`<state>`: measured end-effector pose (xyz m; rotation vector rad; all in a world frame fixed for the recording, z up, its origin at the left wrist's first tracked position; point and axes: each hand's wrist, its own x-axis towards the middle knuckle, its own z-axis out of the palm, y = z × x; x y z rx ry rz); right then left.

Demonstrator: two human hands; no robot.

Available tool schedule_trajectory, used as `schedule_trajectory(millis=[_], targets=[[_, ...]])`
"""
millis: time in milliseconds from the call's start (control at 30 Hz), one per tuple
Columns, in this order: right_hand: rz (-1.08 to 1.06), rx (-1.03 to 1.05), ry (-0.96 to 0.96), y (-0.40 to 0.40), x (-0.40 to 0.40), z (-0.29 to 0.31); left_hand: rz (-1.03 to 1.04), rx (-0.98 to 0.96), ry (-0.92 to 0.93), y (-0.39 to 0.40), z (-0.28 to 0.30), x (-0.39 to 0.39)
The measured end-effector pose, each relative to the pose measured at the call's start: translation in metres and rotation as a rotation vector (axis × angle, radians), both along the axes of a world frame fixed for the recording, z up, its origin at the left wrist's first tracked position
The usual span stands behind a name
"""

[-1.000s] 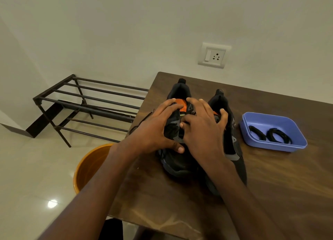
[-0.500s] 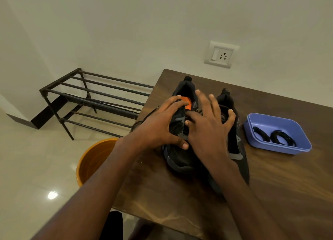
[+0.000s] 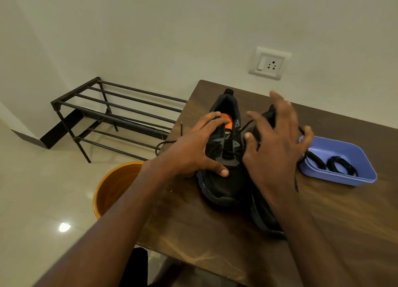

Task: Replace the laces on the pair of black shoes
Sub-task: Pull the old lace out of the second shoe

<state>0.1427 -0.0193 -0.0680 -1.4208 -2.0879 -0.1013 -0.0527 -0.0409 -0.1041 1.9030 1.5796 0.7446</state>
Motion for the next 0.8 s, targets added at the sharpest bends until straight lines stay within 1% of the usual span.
schedule_trajectory(millis=[67, 100, 333, 400, 433, 567, 633, 700, 733, 767, 800], targets=[[0.078, -0.093, -0.122, 0.001, -0.010, -0.005, -0.004, 0.013, -0.001, 0.000, -0.001, -0.001], [0.094, -0.132, -0.153, 0.001, -0.014, -0.008, -0.007, 0.019, 0.001, 0.000, -0.001, -0.001], [0.092, -0.206, -0.167, 0.007, -0.016, -0.008, -0.004, 0.015, 0.004, 0.000, -0.001, 0.000], [0.084, -0.157, -0.107, 0.005, -0.018, -0.012, -0.005, 0.007, -0.008, 0.000, -0.001, 0.000], [0.065, -0.108, -0.046, 0.004, -0.018, -0.014, -0.003, 0.003, -0.009, 0.000, -0.001, 0.000], [-0.125, 0.132, 0.333, 0.005, -0.004, -0.007, 0.010, -0.012, -0.014, 0.001, 0.000, 0.000], [-0.166, 0.217, 0.476, 0.007, 0.008, -0.001, 0.015, -0.012, -0.013, 0.001, 0.001, -0.001], [-0.163, 0.257, 0.510, 0.008, 0.016, 0.001, 0.011, -0.004, -0.009, 0.001, 0.000, -0.001], [-0.152, 0.247, 0.490, 0.008, 0.017, 0.001, 0.009, -0.003, -0.008, 0.001, 0.000, 0.000], [-0.135, 0.211, 0.433, 0.008, 0.017, 0.001, 0.008, -0.002, -0.007, 0.001, 0.000, 0.000], [-0.104, 0.156, 0.332, 0.008, 0.015, 0.002, 0.008, 0.001, -0.005, 0.001, 0.000, 0.000]])
